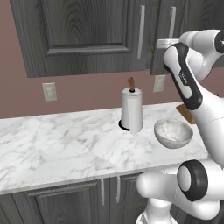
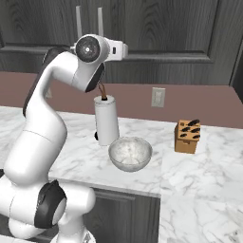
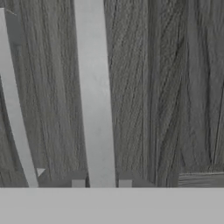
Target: Open the cabinet. Pick the apple and orange from the cabinet and place them into the bowl. Then close the cabinet.
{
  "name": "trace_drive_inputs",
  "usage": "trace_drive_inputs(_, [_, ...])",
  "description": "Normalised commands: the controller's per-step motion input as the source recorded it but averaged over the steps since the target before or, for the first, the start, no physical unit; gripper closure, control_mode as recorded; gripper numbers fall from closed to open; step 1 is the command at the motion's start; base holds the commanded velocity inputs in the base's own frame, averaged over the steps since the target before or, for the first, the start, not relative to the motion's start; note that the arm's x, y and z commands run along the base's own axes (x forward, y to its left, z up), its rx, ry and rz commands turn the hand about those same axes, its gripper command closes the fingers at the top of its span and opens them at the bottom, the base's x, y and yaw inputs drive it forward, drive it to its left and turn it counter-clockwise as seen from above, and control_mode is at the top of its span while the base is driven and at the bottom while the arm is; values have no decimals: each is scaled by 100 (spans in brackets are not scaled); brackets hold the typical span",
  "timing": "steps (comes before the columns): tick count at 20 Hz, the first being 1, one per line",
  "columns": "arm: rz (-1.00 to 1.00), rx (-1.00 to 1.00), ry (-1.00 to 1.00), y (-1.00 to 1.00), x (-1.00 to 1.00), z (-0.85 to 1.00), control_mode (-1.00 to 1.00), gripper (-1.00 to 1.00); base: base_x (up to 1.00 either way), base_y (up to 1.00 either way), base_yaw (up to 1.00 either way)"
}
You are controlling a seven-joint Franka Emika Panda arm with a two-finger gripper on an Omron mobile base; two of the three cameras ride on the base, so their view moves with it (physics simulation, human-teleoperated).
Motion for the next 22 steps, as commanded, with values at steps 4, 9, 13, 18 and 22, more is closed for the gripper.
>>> trace_drive_inputs(4, [0,0,0,-32,-53,0,-100,100,0,0,0])
trace_drive_inputs(9, [0,0,0,-35,-51,0,-100,100,0,0,0])
trace_drive_inputs(13, [0,0,0,-34,-48,1,-100,100,0,0,0])
trace_drive_inputs(18, [0,0,0,-32,-36,0,-100,100,0,0,0])
trace_drive_inputs(22, [0,0,0,-37,-32,0,-100,100,0,0,0])
